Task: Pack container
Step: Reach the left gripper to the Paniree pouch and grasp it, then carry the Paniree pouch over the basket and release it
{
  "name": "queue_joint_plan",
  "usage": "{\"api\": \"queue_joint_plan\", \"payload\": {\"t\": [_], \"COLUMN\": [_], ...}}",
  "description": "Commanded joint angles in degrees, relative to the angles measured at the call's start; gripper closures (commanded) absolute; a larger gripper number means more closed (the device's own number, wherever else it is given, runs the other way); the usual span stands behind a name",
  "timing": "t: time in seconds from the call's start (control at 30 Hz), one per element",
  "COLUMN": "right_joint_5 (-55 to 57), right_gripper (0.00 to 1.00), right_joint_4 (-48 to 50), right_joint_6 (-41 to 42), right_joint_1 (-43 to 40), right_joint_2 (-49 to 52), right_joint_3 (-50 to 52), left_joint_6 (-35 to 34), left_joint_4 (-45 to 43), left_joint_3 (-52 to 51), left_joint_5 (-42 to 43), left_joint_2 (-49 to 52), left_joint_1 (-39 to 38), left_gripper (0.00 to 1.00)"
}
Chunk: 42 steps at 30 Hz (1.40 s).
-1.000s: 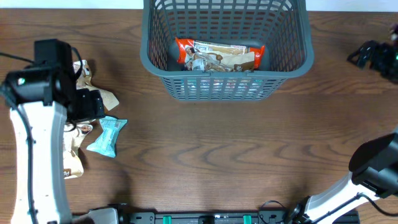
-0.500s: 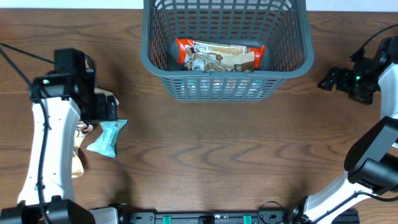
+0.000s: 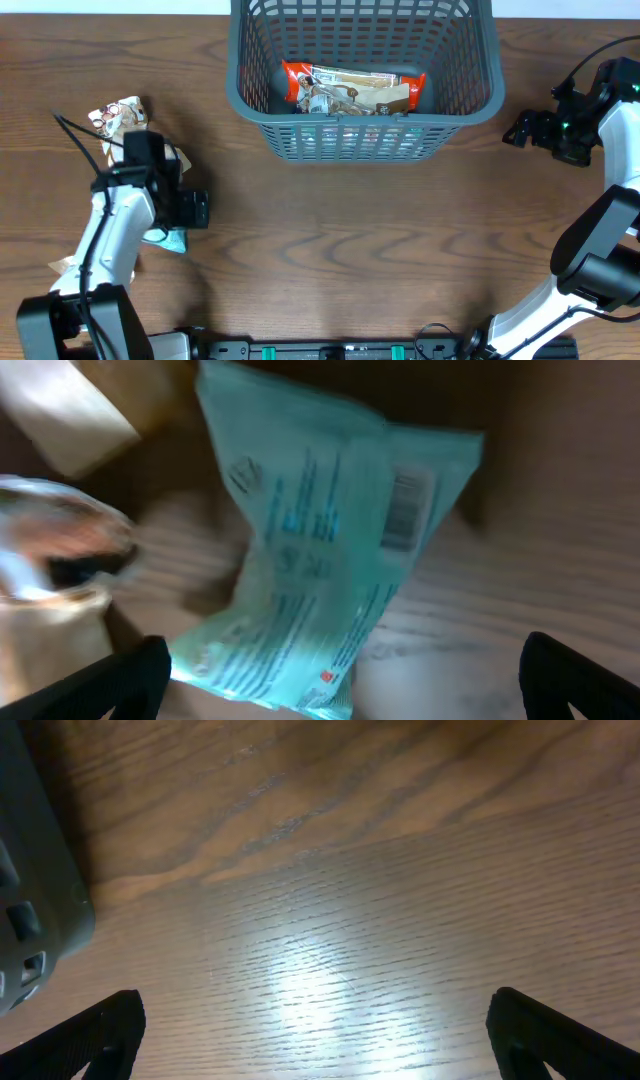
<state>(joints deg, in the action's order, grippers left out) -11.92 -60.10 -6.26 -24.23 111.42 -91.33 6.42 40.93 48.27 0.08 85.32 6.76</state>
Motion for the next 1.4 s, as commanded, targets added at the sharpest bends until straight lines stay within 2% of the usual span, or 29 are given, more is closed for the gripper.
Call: {"api": "queue_joint_plan", "payload": {"t": [0.0, 0.17, 0.33, 0.57, 0.87, 1.17, 1.37], "right_joint_5": [0.1, 0.2, 0.2, 0.2, 0.2, 0.2, 0.1], "right_gripper": [0.01, 0.01, 0.01, 0.01, 0.01, 0.01, 0.01], "right_joint_4": [0.2, 0.1, 0.0, -0.1, -0.1, -0.4, -0.6], "right_joint_6": [0.2, -0.1, -0.2, -0.2, -0.2, -0.2, -0.2], "right_joint_1": [0.4, 0.4, 0.4, 0.4, 0.4, 0.4, 0.4], "right_joint_2": [0.2, 0.2, 0.2, 0.2, 0.2, 0.2, 0.2], "right_joint_3": [0.2, 0.2, 0.2, 0.2, 0.2, 0.2, 0.2], "left_joint_6": [1.4, 3.0, 3.9, 4.5, 2.1, -1.3, -5.9], "left_joint_4": [-2.2, -7.3, -10.6, -10.5, -9.2, -5.9, 0.9], "left_joint_3": [-2.1, -4.3, -5.4, -5.4, -5.3, -2.4, 10.4], "left_joint_5": [0.3, 0.3, 0.3, 0.4, 0.4, 0.4, 0.4], "left_joint_2": [0.5, 0.5, 0.5, 0.5, -0.2, -6.0, -12.2], "left_joint_1": [0.5, 0.6, 0.6, 0.5, 0.5, 0.5, 0.5], "left_gripper": [0.01, 0.00, 0.16, 0.62, 0.94, 0.94, 0.94]}}
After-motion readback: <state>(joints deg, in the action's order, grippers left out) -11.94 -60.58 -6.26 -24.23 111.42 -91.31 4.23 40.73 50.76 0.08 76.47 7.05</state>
